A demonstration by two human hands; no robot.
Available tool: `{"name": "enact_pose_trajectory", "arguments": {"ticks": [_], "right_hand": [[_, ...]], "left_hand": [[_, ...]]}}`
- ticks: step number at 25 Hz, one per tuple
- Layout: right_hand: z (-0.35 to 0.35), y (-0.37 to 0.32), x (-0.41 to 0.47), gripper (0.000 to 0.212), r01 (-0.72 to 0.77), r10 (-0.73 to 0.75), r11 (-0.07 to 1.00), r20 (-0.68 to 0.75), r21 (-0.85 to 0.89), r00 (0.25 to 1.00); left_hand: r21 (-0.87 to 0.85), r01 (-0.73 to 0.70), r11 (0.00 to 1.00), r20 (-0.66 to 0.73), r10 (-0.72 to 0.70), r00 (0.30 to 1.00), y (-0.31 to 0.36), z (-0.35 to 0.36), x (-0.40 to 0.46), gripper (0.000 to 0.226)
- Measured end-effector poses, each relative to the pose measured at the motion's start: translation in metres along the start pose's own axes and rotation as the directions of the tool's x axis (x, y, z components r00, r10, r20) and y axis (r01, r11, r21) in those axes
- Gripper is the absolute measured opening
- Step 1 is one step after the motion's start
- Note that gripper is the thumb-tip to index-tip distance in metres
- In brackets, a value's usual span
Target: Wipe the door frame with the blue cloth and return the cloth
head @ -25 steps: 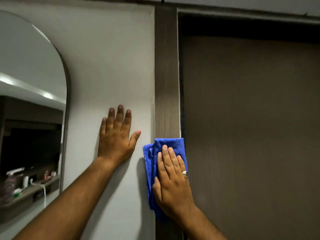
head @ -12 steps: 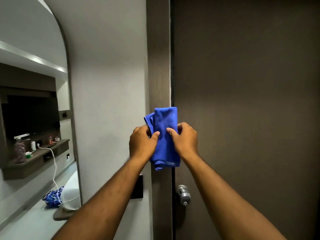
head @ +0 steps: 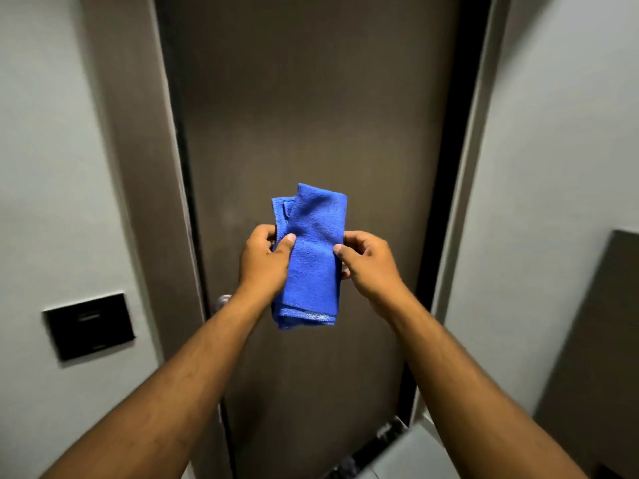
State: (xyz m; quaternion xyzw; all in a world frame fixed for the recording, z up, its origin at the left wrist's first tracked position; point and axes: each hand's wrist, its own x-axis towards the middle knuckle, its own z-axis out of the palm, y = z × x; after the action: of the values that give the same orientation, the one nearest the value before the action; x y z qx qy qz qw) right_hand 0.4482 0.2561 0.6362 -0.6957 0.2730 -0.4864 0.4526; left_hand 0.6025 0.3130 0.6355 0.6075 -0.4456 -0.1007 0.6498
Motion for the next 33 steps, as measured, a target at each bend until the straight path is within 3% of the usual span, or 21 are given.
{"name": "enact_pose_trajectory", "arguments": {"ticks": [6, 12, 15, 17, 20, 22, 28, 33], "right_hand": [[-0.148, 0.056, -0.049, 0.018, -0.142, 0.142, 0.990, -0.224, 0.013, 0.964], [-0.324, 0.149, -0.106, 0.017, -0.356, 0.324, 0.934, -0.420, 0.002, 0.848], [-0.397, 0.203, -0.146, 0.015, -0.473, 0.432, 0.880, -0.506, 0.053, 0.747], [-0.434, 0.241, -0.178, 0.018, -0.548, 0.505, 0.829, -0.573, 0.112, 0.646], [-0.462, 0.298, -0.222, 0.020, -0.662, 0.608, 0.728, -0.614, 0.179, 0.502], [-0.472, 0.347, -0.250, 0.014, -0.750, 0.664, 0.637, -0.621, 0.178, 0.416], [-0.485, 0.508, -0.337, 0.018, -0.851, 0.735, 0.424, -0.667, 0.309, 0.125], [-0.492, 0.625, -0.384, 0.023, -0.911, 0.744, 0.298, -0.667, 0.286, 0.034]], "left_hand": [[-0.057, 0.066, 0.996, 0.328, -0.044, 0.944, 0.010, 0.153, -0.051, 0.002], [-0.018, 0.270, 0.963, 0.557, -0.214, 0.802, -0.011, 0.349, -0.133, 0.007], [0.076, 0.338, 0.938, 0.655, -0.302, 0.692, -0.034, 0.438, -0.183, 0.008], [0.172, 0.369, 0.913, 0.747, -0.365, 0.556, -0.057, 0.489, -0.219, 0.004], [0.341, 0.346, 0.874, 0.834, -0.451, 0.318, -0.102, 0.535, -0.265, 0.023], [0.431, 0.307, 0.848, 0.840, -0.502, 0.205, -0.146, 0.566, -0.297, 0.031], [0.589, 0.239, 0.772, 0.796, -0.606, -0.007, -0.295, 0.650, -0.393, 0.034], [0.582, 0.049, 0.812, 0.812, -0.577, -0.090, -0.409, 0.709, -0.449, 0.026]]}}
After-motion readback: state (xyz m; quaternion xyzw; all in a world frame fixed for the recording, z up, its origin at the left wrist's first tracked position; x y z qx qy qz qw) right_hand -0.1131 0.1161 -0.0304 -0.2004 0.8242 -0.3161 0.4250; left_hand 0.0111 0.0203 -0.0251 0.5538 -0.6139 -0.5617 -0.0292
